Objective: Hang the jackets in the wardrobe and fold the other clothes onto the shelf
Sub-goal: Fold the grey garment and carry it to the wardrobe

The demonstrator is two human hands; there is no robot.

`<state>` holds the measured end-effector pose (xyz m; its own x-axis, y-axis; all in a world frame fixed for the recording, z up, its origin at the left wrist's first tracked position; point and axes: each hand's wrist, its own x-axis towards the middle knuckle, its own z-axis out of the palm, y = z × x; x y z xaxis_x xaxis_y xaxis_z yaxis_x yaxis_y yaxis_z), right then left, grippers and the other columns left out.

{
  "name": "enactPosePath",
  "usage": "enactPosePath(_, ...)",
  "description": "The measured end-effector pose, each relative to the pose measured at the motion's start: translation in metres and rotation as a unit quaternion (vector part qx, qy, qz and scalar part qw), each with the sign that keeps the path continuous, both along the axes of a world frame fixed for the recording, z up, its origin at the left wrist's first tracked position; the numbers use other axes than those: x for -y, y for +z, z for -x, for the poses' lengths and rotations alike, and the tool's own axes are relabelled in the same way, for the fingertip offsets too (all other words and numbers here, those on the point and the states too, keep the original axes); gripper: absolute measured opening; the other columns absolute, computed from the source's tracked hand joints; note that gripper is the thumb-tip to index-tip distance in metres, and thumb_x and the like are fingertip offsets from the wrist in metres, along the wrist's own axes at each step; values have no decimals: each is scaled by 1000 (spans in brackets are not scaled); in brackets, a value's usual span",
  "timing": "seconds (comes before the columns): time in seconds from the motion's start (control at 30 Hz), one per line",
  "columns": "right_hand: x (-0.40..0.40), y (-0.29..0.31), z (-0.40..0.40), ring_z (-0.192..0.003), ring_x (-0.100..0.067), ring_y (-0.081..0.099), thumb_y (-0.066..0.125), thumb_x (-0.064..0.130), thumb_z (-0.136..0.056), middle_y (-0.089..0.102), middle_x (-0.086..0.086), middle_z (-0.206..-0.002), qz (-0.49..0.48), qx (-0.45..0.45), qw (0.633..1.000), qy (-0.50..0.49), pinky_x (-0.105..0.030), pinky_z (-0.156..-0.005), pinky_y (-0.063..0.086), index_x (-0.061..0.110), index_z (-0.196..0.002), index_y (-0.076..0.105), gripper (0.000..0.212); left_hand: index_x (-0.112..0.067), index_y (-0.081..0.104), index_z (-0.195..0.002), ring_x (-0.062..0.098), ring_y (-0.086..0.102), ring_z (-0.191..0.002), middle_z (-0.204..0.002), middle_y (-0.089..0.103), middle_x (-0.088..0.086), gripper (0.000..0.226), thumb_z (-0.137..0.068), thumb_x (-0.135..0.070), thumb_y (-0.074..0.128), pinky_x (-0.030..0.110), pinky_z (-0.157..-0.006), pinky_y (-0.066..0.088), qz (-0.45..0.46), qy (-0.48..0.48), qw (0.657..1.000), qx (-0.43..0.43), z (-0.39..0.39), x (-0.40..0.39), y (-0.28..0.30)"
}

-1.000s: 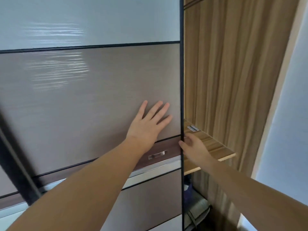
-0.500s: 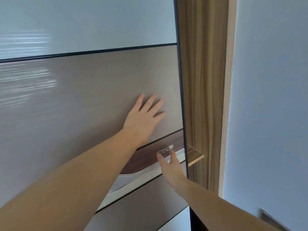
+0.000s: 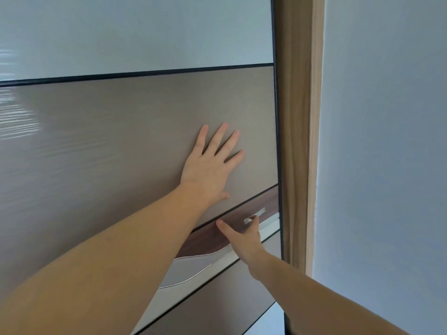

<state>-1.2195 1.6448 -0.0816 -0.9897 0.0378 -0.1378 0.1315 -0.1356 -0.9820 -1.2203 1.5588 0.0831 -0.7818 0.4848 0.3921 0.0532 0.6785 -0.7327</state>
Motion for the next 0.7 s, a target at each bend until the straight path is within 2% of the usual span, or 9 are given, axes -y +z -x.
enactPosePath(0.13, -14, 1, 10, -132, -21, 43, 75, 72, -43, 37, 4, -147, 1, -10, 1000, -4, -43, -111, 38, 31, -151, 10, 133, -29, -5, -155, 38, -28, -143, -159, -25, 9, 101, -82, -73, 50, 61, -108, -21, 1, -3, 1000, 3, 13, -14, -1)
enactPosePath(0.27, -24, -2, 17, -134, -23, 40, 78, 61, -66, 34, 2, -150, 4, -12, 1000, -2, -44, -112, 37, 29, -152, 7, 117, -29, -5, -155, 38, -28, -143, -159, -25, 10, 102, -82, -73, 49, 62, -108, -21, 3, -2, 1000, -1, 19, -22, -2)
enactPosePath(0.37, -27, -2, 19, -137, -24, 37, 75, 58, -72, 29, 2, -153, -7, -14, 1000, 1, -43, -113, 35, 29, -153, 1, 114, -29, -5, -155, 39, -28, -143, -160, -25, 9, 101, -82, -73, 49, 62, -108, -21, 3, -1, 1000, 2, 21, -25, -2)
enactPosePath(0.7, -30, -2, 20, -138, -25, 35, 72, 60, -74, 26, 1, -155, -33, -14, 999, 7, -45, -114, 34, 28, -153, -1, 112, -31, -6, -155, 39, -31, -142, -159, -27, 9, 101, -82, -74, 49, 63, -108, -21, -2, 2, 1000, 7, 22, -27, -2)
